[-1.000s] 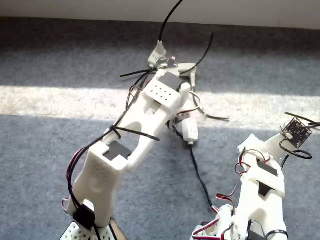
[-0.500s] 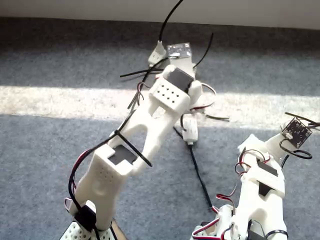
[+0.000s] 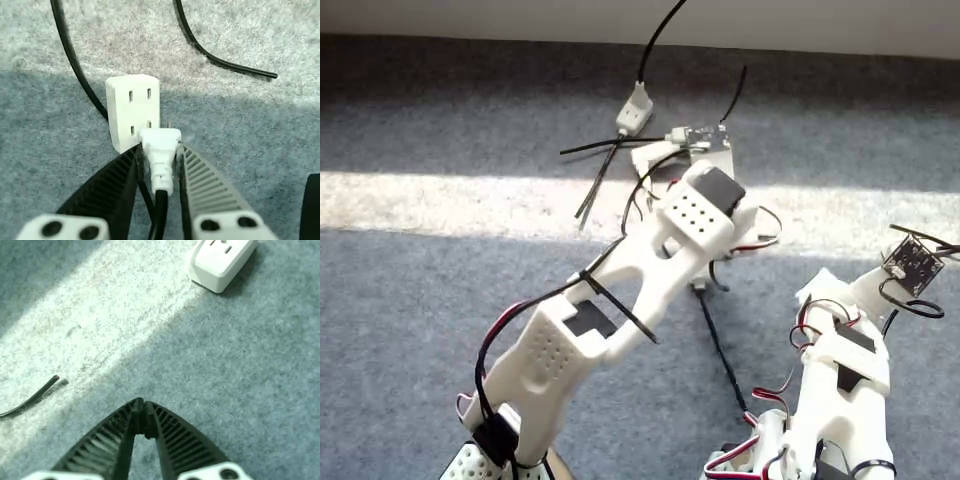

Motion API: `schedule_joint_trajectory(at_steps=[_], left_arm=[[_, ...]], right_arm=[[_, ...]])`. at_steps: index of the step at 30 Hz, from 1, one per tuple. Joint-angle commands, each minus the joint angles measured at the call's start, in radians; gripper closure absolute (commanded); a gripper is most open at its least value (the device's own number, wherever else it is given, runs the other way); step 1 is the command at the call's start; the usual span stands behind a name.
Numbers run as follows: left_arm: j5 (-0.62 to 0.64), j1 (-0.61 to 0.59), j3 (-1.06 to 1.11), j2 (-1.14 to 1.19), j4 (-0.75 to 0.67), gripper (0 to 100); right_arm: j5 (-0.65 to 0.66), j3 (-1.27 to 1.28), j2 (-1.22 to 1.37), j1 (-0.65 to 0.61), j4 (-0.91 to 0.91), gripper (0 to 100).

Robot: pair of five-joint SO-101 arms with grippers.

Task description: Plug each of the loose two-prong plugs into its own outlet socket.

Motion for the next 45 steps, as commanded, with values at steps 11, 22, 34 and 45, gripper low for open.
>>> schedule_joint_trajectory(at_steps=[11,22,34,45], left_arm=[[0.003,-0.07,-0.041,-0.031,-0.009,99],[0.003,-0.044,-0.041,-0.124,-0.012,99],[0.002,-0.137,-0.039,-0.082,-0.06,99],[-0.089,-0.14,-0.036,-0.067,-0.075,99]], right_arm=[[-0.006,-0.012,-0.013,-0.018,-0.019,99.2],[-0.006,-0.012,-0.013,-0.018,-0.019,99.2],[-0.006,-0.012,-0.013,-0.019,-0.019,99.2],[-0.006,-0.012,-0.013,-0.019,-0.019,99.2]])
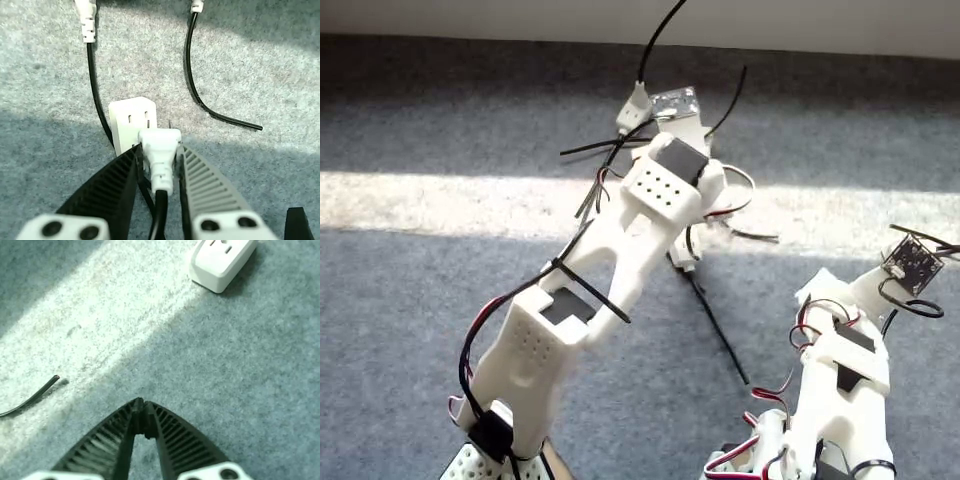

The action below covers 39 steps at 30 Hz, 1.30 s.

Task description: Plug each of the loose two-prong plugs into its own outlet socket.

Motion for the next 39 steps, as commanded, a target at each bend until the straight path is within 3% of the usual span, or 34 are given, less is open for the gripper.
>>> schedule_joint_trajectory(at_steps=[1,8,14,39], left_arm=[[-0.026,-0.016,-0.03,-0.013,-0.011,99],[-0.015,-0.016,-0.016,0.042,-0.017,99],[0.095,-0.036,-0.018,0.081,-0.014,99],[0.101,-0.065,-0.122,0.087,0.071,99]], right_arm=[[-0.006,-0.012,-0.013,-0.016,-0.019,99.2],[-0.006,-0.012,-0.013,-0.016,-0.019,99.2],[-0.006,-0.012,-0.013,-0.016,-0.019,99.2],[-0.006,-0.012,-0.013,-0.016,-0.019,99.2]])
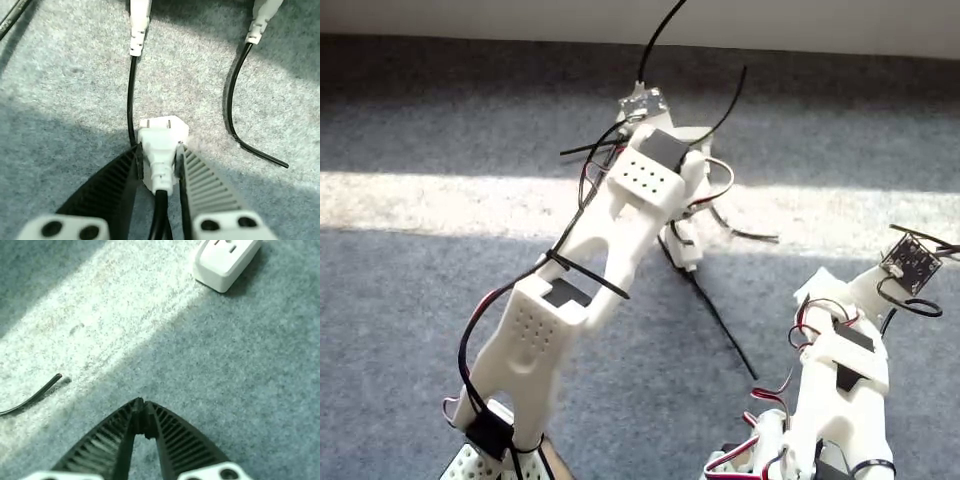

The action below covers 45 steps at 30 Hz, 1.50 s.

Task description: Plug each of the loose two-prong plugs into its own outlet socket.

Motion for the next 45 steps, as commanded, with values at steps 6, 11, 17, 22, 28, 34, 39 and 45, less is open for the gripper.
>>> schedule_joint_trajectory(at_steps=[6,11,17,22,28,34,39,45], left_arm=[[0.011,0.024,-0.044,-0.019,0.008,99],[0.011,0.033,-0.061,-0.022,0.006,99],[0.011,0.054,-0.12,-0.021,0.017,99],[0.011,0.054,-0.119,-0.015,0.051,99],[0.084,0.045,-0.117,-0.013,0.106,99],[0.086,0.045,-0.119,0.001,0.1,99],[0.084,0.047,-0.127,0.085,0.089,99],[0.083,0.044,-0.127,0.087,0.057,99]], right_arm=[[-0.006,-0.012,-0.013,-0.01,-0.019,99.2],[-0.006,-0.012,-0.013,-0.01,-0.021,99.2],[0.0,-0.012,-0.013,-0.03,-0.021,99.2],[0.0,-0.012,-0.013,-0.03,-0.021,99.2],[0.0,-0.012,-0.013,-0.03,-0.021,99.2],[0.0,-0.012,-0.013,-0.03,-0.021,99.2],[0.0,-0.012,-0.013,-0.028,-0.021,99.2],[0.0,-0.012,-0.013,-0.028,-0.021,99.2]])
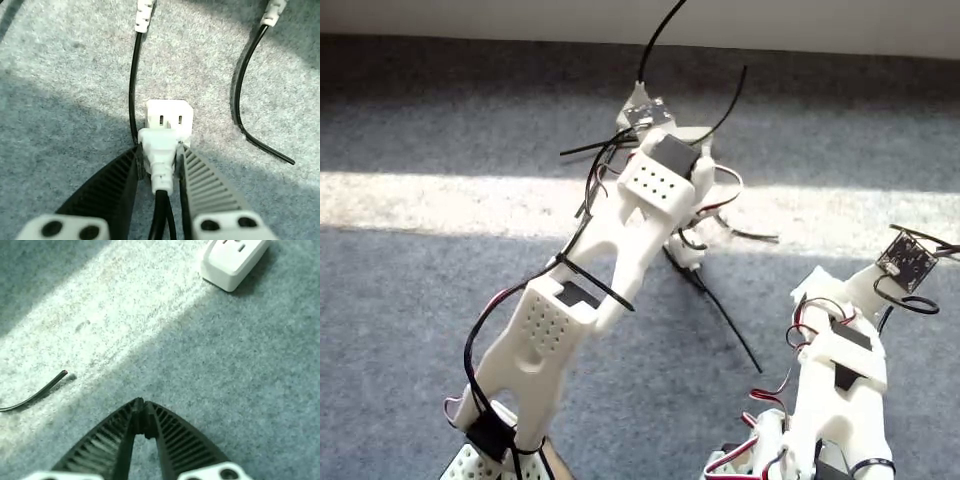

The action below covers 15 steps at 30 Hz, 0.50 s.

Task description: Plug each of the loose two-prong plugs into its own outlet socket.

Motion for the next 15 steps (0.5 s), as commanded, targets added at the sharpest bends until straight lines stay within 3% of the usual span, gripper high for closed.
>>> schedule_joint_trajectory(at_steps=[1,15], left_arm=[[0.006,0.007,-0.018,-0.008,-0.026,99],[0.003,0.008,-0.016,-0.113,-0.035,99]], right_arm=[[0.0,-0.012,-0.013,-0.01,-0.019,99.2],[0.0,-0.012,-0.013,-0.012,-0.019,99.2]])
